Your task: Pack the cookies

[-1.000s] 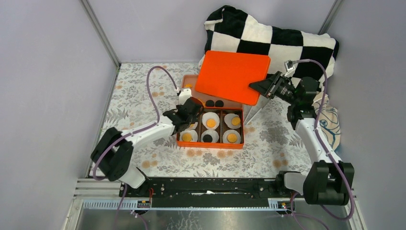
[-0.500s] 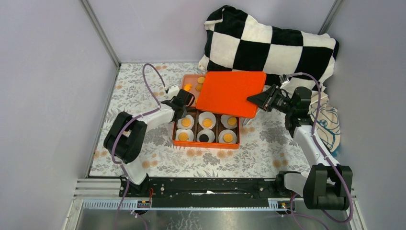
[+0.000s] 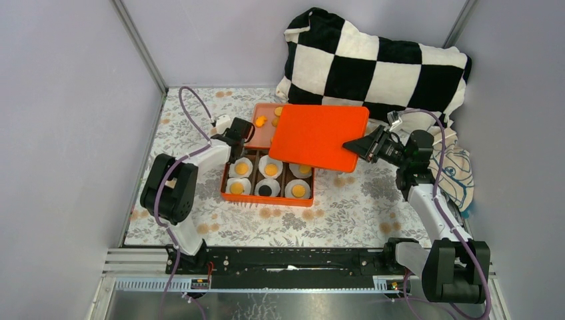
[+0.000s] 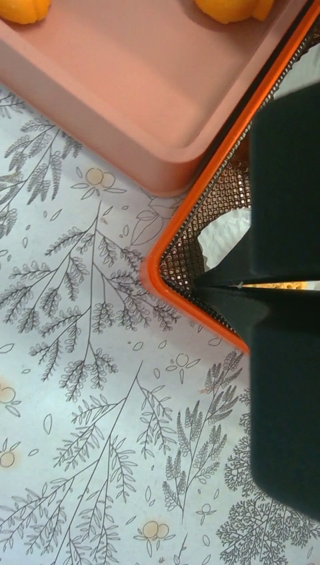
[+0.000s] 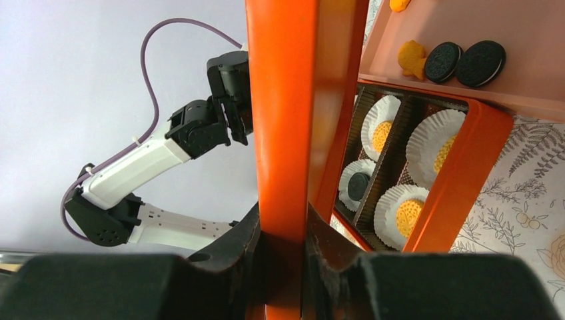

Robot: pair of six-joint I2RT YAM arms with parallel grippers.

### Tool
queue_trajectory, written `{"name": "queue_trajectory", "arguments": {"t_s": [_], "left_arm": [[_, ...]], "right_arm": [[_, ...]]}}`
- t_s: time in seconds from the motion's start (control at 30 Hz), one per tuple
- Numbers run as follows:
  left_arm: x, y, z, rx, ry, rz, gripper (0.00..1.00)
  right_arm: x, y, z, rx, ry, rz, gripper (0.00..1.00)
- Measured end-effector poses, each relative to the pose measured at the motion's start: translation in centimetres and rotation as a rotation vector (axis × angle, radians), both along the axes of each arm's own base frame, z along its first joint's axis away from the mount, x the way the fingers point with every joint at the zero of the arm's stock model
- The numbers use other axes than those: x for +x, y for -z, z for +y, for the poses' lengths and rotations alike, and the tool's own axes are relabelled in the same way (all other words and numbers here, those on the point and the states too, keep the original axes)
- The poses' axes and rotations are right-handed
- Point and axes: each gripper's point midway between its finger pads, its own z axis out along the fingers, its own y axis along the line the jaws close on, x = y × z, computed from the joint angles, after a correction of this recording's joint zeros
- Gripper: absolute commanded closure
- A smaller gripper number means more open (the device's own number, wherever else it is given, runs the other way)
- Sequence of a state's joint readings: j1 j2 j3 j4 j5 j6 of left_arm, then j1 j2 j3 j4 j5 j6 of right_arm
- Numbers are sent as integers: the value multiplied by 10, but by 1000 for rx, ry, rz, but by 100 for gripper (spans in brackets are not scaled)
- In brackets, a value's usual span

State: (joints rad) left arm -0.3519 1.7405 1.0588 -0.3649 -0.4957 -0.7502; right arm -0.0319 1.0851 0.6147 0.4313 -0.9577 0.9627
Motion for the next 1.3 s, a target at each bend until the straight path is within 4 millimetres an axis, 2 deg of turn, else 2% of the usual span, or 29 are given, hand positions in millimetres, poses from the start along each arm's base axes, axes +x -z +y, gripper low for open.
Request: {"name": "queue_trajectory", "arguments": {"t_s": [0.23, 0.3, 0.33, 0.37, 0.4, 0.47, 0.57, 0.63, 0.7, 0.73, 0.8, 0.9, 0.97, 1.1, 1.2, 1.3], "left_arm": [[9, -8, 3, 2, -13, -35, 100], [14, -18, -1, -17, -2, -61, 100], [17, -29, -7, -35, 10, -87, 100], [18, -43, -11, -48, 20, -118, 100], [19, -69, -13, -63, 26, -178, 100], [13, -115, -35, -82, 77, -284, 99], [-11, -214, -80, -186, 193, -510, 99], [-30, -257, -91, -254, 235, -611, 99], [-40, -273, -81, -274, 222, -656, 99], [-43, -272, -77, -274, 217, -659, 99], [-46, -257, -71, -256, 208, -629, 99], [-52, -212, -67, -199, 215, -525, 100], [-57, -193, -63, -170, 219, -472, 100], [-63, -189, -58, -161, 220, -462, 100], [-66, -191, -56, -162, 220, -472, 100], [-67, -187, -55, -158, 221, -465, 100]], "right_arm": [[-5, 3, 1, 18, -5, 10, 100], [-7, 1, 1, 21, -5, 5, 100], [-7, -2, 1, 26, -6, 2, 100], [-8, -4, 2, 31, -8, -1, 100], [-9, -7, 2, 41, -9, -6, 100], [-11, -13, 3, 68, -17, -17, 100], [-14, -14, 7, 133, -31, -14, 100], [-16, -5, 13, 196, -56, 25, 100], [-18, 10, 26, 248, -102, 89, 100], [-20, 19, 33, 270, -126, 132, 100], [-22, 36, 49, 309, -175, 230, 100], [-27, 62, 74, 327, -239, 352, 100], [-31, 70, 88, 321, -278, 383, 100], [-29, 63, 108, 319, -344, 343, 100], [-19, 58, 120, 323, -367, 297, 100], [-13, 61, 128, 322, -371, 292, 100]]}}
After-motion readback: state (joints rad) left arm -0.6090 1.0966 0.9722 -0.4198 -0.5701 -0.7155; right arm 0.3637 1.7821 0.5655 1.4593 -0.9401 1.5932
